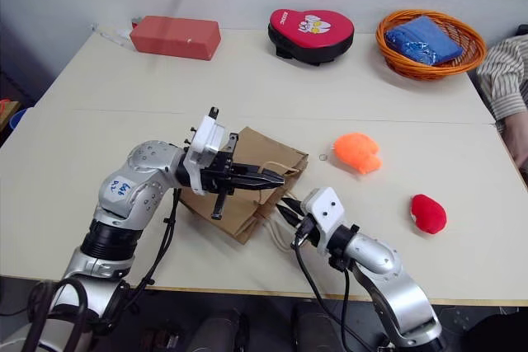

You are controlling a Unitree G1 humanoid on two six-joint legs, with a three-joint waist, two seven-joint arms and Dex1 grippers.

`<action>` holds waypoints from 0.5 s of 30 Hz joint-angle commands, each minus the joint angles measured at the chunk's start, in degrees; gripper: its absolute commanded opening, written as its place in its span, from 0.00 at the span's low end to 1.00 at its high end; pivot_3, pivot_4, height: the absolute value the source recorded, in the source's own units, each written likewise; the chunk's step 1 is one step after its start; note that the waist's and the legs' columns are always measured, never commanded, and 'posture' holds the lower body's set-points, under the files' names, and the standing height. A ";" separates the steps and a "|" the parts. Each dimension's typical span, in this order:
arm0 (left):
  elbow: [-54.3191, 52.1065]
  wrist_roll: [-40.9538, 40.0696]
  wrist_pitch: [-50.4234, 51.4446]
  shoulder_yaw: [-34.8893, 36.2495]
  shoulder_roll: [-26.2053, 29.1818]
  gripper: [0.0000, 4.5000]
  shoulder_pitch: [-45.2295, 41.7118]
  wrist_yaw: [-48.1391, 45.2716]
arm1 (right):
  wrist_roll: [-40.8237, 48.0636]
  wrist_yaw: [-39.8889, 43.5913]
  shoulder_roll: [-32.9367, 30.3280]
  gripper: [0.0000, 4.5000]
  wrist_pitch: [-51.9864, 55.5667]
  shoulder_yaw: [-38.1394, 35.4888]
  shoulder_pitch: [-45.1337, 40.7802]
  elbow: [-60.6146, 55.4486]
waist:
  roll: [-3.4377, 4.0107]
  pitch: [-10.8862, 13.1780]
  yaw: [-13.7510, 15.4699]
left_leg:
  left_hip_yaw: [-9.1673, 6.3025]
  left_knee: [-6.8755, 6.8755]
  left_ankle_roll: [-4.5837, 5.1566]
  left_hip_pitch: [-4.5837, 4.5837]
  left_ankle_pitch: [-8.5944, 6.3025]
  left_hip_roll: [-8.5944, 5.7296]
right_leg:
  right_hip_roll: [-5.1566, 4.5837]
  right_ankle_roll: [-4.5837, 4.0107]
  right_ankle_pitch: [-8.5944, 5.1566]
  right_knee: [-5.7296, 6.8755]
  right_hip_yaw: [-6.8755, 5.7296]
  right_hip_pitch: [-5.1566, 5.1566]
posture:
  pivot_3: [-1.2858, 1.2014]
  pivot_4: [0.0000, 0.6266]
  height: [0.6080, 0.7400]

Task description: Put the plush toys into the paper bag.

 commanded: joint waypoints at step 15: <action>-3.31 -4.45 3.98 2.62 1.21 0.00 -1.72 0.01 | -4.37 4.68 5.35 0.00 -2.82 4.44 -11.98 11.97 | 0.00 0.00 -0.64 | -0.02 -0.01 0.00 0.01 0.00 0.01 | 0.02 0.00 0.00 0.05 -0.02 -0.01 | 0.52 0.24 1.00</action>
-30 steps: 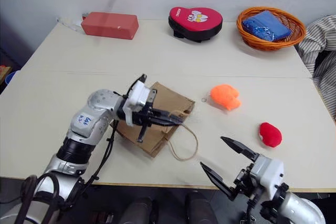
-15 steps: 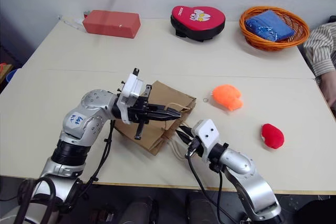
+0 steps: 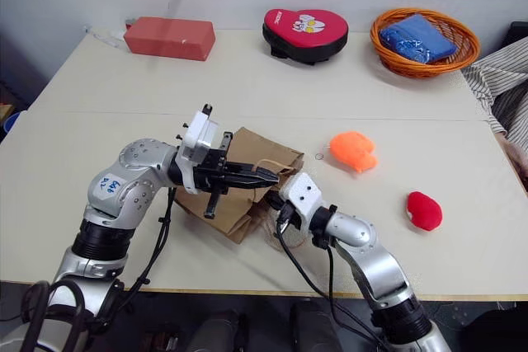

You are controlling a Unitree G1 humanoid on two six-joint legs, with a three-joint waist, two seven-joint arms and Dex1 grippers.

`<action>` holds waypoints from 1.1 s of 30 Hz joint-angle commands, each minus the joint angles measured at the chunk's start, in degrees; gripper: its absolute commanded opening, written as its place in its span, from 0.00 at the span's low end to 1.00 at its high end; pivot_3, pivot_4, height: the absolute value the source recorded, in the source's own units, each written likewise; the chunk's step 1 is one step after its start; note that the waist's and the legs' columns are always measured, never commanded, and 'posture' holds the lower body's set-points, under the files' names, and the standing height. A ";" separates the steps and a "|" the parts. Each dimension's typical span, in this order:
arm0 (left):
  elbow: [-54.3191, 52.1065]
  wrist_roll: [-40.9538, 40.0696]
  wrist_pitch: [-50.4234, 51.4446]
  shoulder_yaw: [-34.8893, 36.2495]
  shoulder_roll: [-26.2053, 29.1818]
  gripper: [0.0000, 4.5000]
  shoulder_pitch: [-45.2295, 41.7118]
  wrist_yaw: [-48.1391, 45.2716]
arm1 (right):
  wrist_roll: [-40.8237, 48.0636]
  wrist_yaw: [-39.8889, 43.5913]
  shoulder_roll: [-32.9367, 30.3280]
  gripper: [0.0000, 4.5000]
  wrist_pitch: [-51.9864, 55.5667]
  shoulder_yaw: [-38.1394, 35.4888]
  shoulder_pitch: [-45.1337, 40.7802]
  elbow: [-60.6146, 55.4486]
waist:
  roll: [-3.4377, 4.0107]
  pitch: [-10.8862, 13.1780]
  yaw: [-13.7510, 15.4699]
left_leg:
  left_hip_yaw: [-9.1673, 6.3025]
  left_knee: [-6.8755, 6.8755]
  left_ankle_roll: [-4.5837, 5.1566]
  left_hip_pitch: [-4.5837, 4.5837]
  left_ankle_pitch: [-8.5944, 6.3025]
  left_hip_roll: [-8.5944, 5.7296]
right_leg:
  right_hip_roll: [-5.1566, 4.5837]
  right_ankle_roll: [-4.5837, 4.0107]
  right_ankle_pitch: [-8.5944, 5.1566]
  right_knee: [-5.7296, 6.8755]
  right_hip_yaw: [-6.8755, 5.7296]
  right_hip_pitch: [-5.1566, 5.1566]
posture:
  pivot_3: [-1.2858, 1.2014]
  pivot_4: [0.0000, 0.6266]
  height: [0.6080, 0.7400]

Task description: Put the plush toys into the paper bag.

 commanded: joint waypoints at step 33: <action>2.46 -17.08 14.10 15.66 5.03 0.00 -13.11 4.40 | -3.91 1.20 6.60 0.00 -10.43 -2.01 -4.05 19.34 | -0.02 -0.01 -0.03 | -0.03 0.06 -0.02 0.01 0.01 -0.01 | -0.04 0.00 0.00 0.06 -0.06 0.02 | 0.52 0.24 1.00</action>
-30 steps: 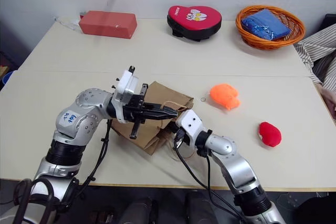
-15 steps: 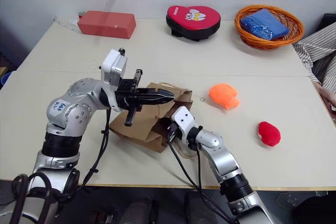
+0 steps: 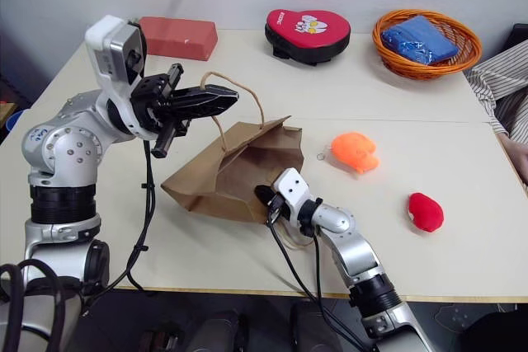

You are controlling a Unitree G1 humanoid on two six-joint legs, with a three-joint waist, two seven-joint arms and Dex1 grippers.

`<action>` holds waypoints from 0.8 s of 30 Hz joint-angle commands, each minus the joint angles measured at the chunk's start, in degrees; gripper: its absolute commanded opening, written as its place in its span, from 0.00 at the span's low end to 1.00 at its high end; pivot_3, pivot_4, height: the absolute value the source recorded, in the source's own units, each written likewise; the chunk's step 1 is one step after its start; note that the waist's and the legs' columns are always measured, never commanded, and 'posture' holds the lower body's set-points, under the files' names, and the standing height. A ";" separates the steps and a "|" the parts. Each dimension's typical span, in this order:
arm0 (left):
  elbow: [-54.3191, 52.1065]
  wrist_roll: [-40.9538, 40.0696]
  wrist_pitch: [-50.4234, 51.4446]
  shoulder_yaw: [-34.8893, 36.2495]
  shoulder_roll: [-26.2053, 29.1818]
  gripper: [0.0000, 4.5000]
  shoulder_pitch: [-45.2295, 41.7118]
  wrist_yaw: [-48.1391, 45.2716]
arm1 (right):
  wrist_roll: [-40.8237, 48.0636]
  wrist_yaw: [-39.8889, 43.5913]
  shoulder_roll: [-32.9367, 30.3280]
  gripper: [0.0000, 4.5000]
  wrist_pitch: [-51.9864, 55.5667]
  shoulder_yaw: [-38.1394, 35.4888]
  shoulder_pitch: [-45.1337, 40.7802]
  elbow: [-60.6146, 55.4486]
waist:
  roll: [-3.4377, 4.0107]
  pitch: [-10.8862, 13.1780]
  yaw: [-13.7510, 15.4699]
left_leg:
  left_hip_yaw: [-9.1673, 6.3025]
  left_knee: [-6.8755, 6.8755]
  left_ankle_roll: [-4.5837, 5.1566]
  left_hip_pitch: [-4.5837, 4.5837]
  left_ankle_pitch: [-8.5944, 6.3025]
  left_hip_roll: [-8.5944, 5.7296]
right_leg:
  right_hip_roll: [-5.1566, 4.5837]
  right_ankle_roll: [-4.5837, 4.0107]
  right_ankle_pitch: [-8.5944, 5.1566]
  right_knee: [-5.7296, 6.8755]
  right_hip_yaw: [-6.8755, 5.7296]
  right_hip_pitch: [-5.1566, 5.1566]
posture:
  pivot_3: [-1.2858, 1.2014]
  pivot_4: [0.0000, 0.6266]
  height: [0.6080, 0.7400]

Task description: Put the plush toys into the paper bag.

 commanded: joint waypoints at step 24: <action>-7.12 4.06 -8.39 -5.24 0.73 0.00 8.76 -3.21 | 19.89 9.10 -14.63 0.50 -3.67 -31.33 22.92 -25.37 | 0.02 0.03 0.47 | 0.00 -0.10 0.03 -0.09 -0.02 0.00 | 0.03 0.00 0.00 -0.18 0.01 -0.02 | 0.52 0.24 1.00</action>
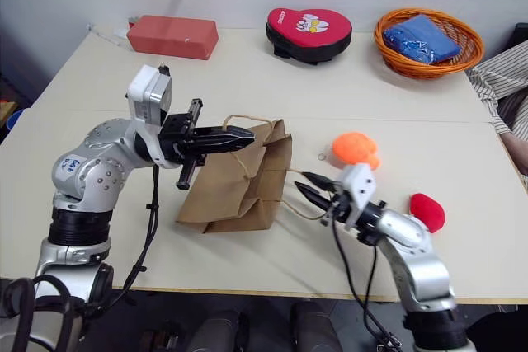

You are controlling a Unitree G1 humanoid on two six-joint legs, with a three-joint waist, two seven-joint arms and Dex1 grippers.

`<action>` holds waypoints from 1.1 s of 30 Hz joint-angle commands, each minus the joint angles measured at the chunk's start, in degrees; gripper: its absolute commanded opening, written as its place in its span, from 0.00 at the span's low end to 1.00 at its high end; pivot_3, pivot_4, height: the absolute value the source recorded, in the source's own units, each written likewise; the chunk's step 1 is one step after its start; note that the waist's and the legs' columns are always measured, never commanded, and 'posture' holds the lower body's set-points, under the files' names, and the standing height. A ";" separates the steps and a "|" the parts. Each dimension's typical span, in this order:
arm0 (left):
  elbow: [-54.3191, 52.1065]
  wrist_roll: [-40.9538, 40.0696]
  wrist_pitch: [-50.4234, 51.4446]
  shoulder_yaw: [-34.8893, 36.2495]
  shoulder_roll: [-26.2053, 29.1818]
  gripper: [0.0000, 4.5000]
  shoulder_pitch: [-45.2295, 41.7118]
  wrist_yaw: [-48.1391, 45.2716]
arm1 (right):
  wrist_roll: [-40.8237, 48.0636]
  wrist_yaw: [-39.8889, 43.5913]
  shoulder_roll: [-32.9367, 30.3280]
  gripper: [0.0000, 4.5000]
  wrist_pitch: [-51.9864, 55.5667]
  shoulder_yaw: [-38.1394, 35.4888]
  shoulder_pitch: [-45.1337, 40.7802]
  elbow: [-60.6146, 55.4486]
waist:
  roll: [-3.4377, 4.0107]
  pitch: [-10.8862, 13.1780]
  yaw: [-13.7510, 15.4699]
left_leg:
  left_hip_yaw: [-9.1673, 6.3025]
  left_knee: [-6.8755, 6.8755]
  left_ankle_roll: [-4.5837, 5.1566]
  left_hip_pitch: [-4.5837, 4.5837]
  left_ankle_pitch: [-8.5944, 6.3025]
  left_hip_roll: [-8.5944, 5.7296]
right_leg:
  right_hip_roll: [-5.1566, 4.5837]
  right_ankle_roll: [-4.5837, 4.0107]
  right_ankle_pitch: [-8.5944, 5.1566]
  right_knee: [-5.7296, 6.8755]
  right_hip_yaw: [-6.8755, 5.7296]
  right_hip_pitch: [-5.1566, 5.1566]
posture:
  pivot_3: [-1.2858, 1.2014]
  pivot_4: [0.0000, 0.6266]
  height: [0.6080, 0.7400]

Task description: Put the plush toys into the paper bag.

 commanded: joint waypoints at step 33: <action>-1.41 1.01 0.88 -1.49 2.71 0.00 -2.62 -5.05 | -16.44 -8.37 -10.51 0.50 14.18 9.17 -35.95 34.87 | 0.10 0.05 -0.29 | 0.03 0.41 -0.01 -0.96 0.06 0.01 | 0.01 0.00 0.00 0.49 0.01 -0.92 | 0.52 0.24 1.00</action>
